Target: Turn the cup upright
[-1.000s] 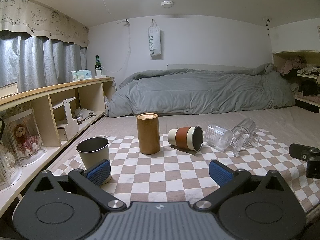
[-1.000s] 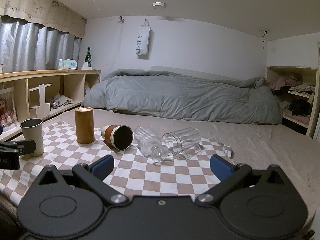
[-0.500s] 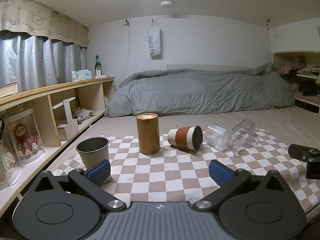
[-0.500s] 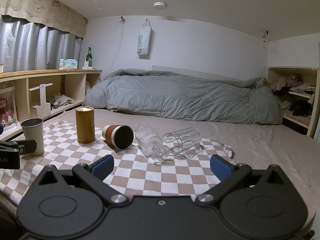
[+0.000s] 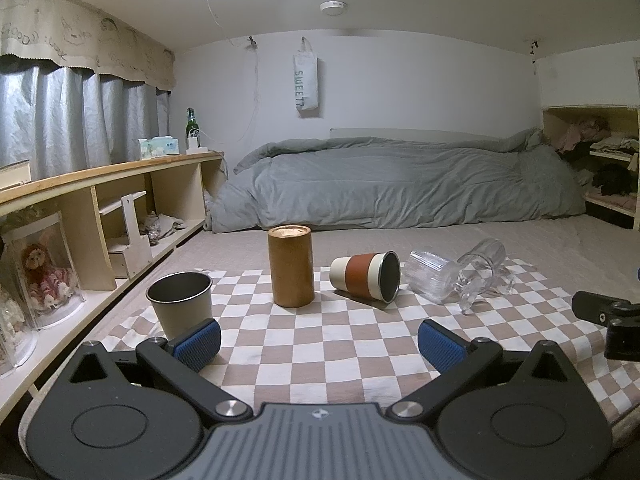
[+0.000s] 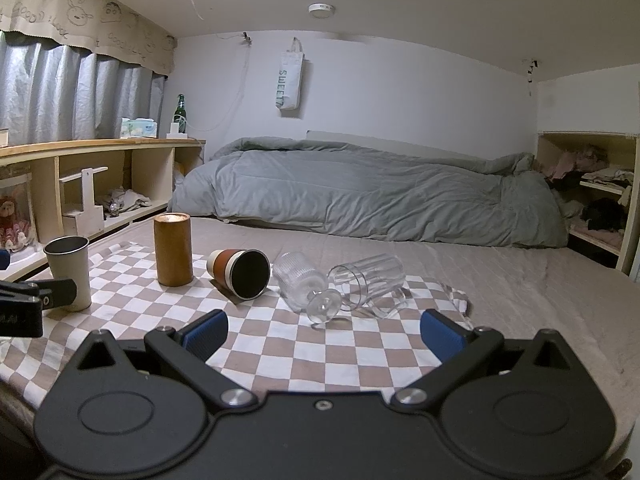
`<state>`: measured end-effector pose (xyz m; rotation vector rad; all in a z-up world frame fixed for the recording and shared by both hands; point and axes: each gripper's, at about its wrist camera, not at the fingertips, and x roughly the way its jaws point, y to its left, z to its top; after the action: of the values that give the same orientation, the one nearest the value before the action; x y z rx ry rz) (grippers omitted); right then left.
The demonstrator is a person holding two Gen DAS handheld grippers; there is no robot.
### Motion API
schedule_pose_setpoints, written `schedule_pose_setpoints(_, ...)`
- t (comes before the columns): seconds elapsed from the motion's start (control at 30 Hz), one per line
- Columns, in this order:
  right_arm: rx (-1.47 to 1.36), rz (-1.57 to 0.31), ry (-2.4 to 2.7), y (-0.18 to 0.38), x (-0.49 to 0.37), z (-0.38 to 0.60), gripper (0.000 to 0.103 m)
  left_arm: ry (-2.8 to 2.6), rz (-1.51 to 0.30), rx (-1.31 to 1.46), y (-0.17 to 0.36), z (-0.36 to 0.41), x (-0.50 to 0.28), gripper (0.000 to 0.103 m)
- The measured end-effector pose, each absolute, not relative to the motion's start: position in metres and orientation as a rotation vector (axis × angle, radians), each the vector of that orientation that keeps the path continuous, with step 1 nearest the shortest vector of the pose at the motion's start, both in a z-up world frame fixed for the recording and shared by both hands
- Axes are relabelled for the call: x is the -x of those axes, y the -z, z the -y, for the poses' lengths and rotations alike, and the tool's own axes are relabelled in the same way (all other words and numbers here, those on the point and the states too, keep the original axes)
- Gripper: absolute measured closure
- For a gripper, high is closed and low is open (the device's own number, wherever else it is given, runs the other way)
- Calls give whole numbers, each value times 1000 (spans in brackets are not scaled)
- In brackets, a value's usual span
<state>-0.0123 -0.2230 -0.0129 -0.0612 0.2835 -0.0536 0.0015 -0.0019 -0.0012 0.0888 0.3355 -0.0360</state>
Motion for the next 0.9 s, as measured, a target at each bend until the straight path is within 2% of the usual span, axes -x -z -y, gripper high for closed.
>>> schedule_pose_setpoints(0.43,22,-333,91,0,-36,243,0,92,-332,-65,2,4,2,0)
schedule_pose_setpoints(0.57,26,-367,104,0,-76,252,0,108,-333,-61,1,3,3,0)
schedule_pose_setpoints(0.9,-196,-446,215,2,-205,292,0,105,-344,-56,-1,-13,7,0)
